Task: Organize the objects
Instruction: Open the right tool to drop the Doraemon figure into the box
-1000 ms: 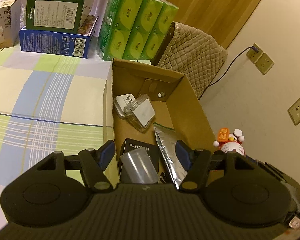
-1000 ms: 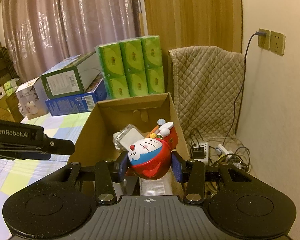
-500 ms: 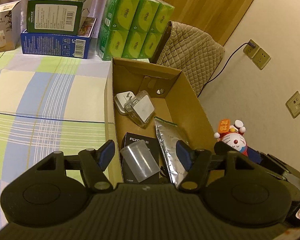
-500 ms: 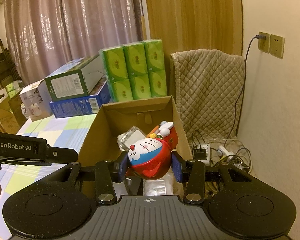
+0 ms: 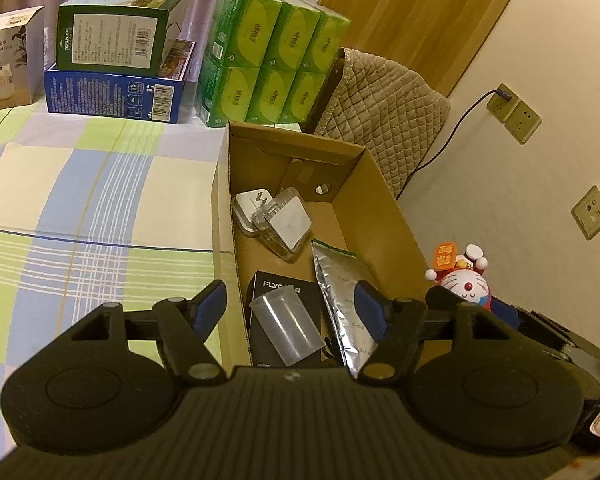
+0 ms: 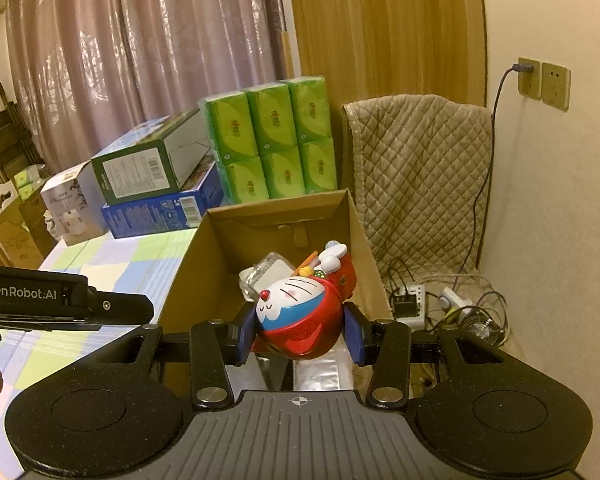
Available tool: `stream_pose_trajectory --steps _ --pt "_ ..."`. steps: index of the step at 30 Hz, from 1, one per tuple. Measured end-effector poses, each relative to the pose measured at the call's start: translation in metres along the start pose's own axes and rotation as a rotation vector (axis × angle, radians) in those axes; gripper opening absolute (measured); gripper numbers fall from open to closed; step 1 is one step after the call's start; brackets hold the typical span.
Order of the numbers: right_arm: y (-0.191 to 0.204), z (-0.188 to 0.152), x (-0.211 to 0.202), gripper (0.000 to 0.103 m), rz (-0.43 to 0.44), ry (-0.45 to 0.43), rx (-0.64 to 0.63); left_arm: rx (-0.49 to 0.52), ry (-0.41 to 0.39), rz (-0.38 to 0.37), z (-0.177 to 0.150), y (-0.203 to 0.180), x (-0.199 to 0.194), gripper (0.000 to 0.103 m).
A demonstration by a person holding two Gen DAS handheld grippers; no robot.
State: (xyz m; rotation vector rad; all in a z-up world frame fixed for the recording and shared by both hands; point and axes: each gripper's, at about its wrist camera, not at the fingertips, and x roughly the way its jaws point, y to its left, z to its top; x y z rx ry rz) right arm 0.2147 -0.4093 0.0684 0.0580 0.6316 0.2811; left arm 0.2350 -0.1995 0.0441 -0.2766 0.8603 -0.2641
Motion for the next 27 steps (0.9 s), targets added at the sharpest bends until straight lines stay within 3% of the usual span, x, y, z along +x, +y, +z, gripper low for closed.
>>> stream_pose_trajectory --steps 11,12,14,15,20,27 --pt "-0.006 0.004 0.009 0.043 0.056 -0.008 0.032 -0.014 -0.01 0.012 0.003 0.009 0.001 0.072" --pt "-0.007 0.005 0.009 0.045 0.068 -0.012 0.035 -0.015 -0.011 0.011 0.003 0.009 0.001 0.072" --pt "-0.008 0.006 0.008 0.071 0.061 -0.039 0.039 -0.016 -0.009 0.011 0.003 0.011 0.001 0.074" --pt "-0.009 0.006 0.006 0.073 0.052 -0.053 0.042 -0.014 -0.009 0.013 0.002 0.012 0.001 0.074" --pt "-0.014 0.002 0.0 0.073 0.046 -0.044 0.065 -0.009 -0.011 0.023 -0.004 0.014 -0.002 0.08" --pt "-0.014 -0.009 -0.02 0.073 0.038 -0.028 0.079 0.021 -0.028 0.053 -0.019 0.015 -0.018 0.096"
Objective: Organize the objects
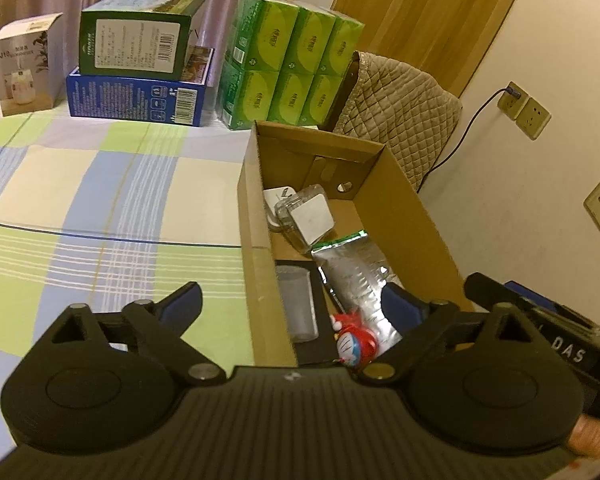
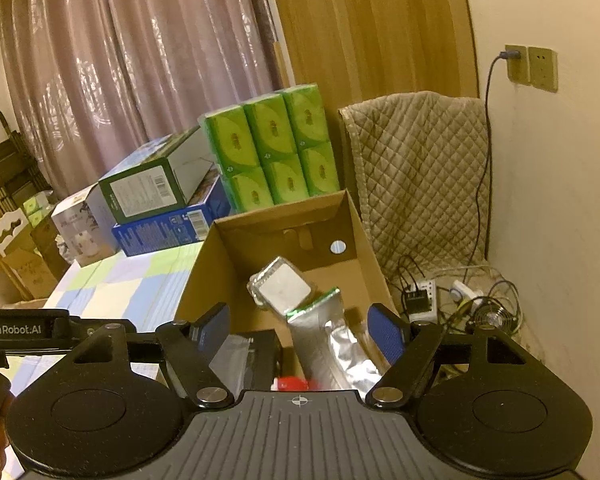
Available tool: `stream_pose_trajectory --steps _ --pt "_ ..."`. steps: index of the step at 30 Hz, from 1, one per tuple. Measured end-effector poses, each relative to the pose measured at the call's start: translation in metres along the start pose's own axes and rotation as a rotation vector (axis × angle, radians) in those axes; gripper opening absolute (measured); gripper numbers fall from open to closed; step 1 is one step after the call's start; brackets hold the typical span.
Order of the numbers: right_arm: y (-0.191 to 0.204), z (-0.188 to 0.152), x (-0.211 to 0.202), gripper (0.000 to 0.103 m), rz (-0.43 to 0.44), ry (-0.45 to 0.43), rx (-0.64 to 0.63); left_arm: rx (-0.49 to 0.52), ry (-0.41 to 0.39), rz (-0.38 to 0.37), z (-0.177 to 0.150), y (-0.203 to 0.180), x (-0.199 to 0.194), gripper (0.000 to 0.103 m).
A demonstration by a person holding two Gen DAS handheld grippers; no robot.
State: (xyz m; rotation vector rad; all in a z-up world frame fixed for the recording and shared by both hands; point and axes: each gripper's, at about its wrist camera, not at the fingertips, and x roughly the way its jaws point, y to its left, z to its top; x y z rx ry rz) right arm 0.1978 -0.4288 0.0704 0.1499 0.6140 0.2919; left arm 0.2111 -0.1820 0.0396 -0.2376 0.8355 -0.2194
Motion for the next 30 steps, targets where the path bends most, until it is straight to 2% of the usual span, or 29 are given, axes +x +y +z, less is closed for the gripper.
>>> stream_pose_trajectory --steps 4,12,16,30 --pt "0.002 -0.008 -0.014 0.073 -0.014 0.016 -0.004 0.018 -0.016 0.018 -0.01 0.003 -0.016 0.102" --pt "0.005 -0.02 -0.049 0.075 -0.036 0.05 0.019 0.09 -0.059 0.034 -0.039 -0.004 -0.058 0.102" --pt "0.012 -0.026 -0.066 0.076 -0.032 0.069 0.01 0.086 -0.069 0.015 -0.054 -0.006 -0.075 0.102" --pt "0.032 -0.064 -0.111 0.077 -0.056 0.132 -0.042 0.105 -0.018 0.029 -0.096 -0.006 -0.114 0.102"
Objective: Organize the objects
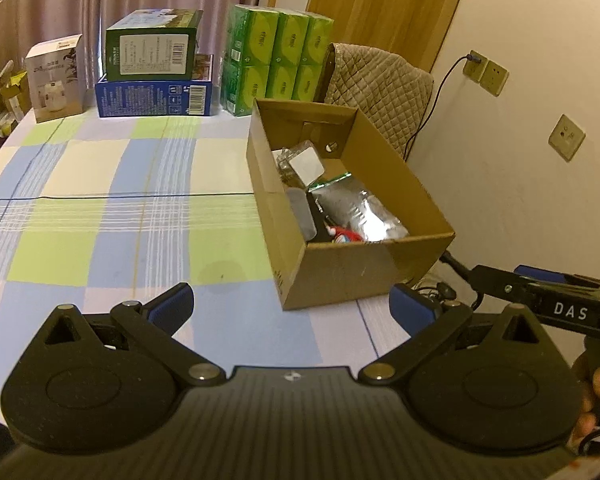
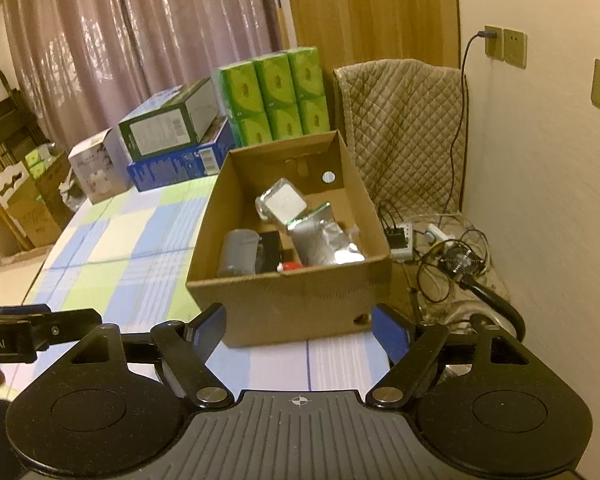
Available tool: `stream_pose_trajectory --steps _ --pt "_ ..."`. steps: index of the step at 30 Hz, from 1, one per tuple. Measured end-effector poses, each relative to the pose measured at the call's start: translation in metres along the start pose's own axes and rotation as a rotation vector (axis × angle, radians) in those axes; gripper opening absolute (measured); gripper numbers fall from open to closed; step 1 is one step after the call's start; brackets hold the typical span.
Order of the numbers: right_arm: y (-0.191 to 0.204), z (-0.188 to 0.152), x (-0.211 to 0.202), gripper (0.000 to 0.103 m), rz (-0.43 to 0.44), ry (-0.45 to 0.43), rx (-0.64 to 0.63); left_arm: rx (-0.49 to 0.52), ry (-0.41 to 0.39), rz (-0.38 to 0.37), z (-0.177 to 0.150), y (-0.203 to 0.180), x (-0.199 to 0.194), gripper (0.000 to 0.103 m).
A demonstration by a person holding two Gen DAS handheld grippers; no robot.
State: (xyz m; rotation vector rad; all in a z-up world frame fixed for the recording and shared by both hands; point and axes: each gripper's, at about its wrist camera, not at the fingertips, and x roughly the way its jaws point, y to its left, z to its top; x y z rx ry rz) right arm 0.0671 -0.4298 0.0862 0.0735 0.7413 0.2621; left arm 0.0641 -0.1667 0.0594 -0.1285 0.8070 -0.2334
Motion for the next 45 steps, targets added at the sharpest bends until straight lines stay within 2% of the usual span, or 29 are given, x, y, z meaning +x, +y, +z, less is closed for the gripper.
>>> stream_pose_trajectory --steps 20,30,45 --pt "0.014 -0.026 -0.012 0.077 -0.009 0.072 -0.012 0.012 0.054 0.082 -0.04 0.0 -0.014 0.102" --pt "0.021 -0.033 -0.013 0.077 -0.002 0.086 -0.033 -0.021 0.063 0.073 -0.044 0.001 -0.013 0.102" --pt "0.021 -0.039 -0.012 0.077 -0.005 0.096 -0.033 -0.008 0.059 0.082 -0.047 -0.002 -0.011 0.102"
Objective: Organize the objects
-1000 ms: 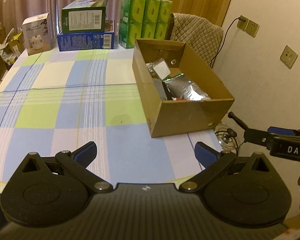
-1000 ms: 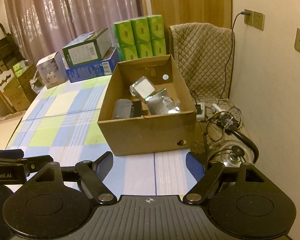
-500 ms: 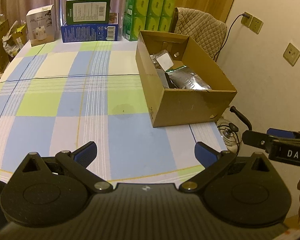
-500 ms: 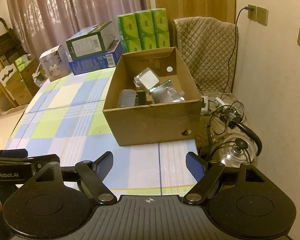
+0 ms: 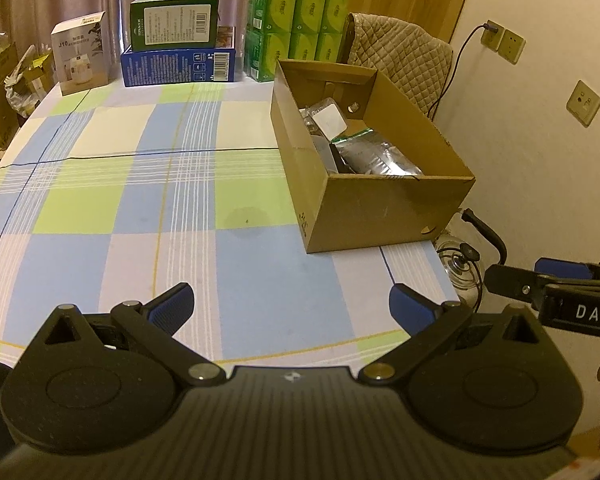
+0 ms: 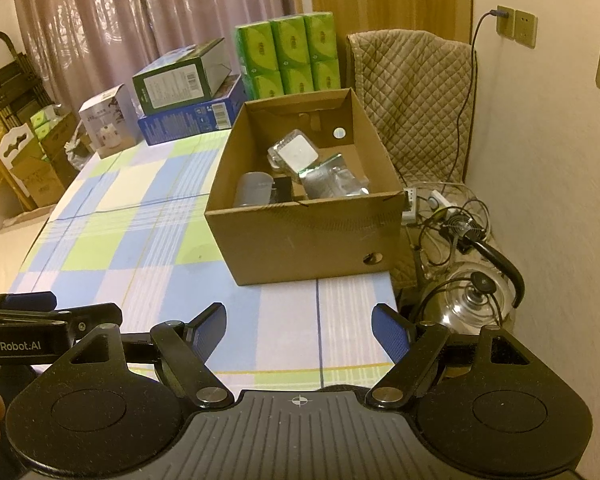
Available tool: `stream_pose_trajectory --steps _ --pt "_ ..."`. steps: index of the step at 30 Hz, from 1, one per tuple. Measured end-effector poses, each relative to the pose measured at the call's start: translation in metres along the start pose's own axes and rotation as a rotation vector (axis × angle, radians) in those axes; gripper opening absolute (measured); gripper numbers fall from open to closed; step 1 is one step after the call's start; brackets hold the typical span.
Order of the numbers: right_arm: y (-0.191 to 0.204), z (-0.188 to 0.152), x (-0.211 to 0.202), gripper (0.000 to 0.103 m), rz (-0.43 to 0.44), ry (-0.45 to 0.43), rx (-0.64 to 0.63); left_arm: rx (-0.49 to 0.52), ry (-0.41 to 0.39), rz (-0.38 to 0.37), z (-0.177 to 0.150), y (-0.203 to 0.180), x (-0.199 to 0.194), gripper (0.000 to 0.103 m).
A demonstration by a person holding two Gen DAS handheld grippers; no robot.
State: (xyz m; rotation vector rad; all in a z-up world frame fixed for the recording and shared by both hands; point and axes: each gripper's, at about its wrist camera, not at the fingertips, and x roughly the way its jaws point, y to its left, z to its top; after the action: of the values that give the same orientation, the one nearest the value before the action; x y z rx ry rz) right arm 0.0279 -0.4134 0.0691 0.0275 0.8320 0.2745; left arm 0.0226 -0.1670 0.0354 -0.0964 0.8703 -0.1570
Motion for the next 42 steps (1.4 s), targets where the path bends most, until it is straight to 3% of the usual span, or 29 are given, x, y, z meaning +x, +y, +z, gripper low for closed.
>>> stream_pose_trajectory --steps 42 --pt "0.0009 0.0019 -0.0028 0.077 -0.002 -0.006 -0.001 -0.016 0.004 -0.022 -0.0007 -0.003 0.0014 0.102"
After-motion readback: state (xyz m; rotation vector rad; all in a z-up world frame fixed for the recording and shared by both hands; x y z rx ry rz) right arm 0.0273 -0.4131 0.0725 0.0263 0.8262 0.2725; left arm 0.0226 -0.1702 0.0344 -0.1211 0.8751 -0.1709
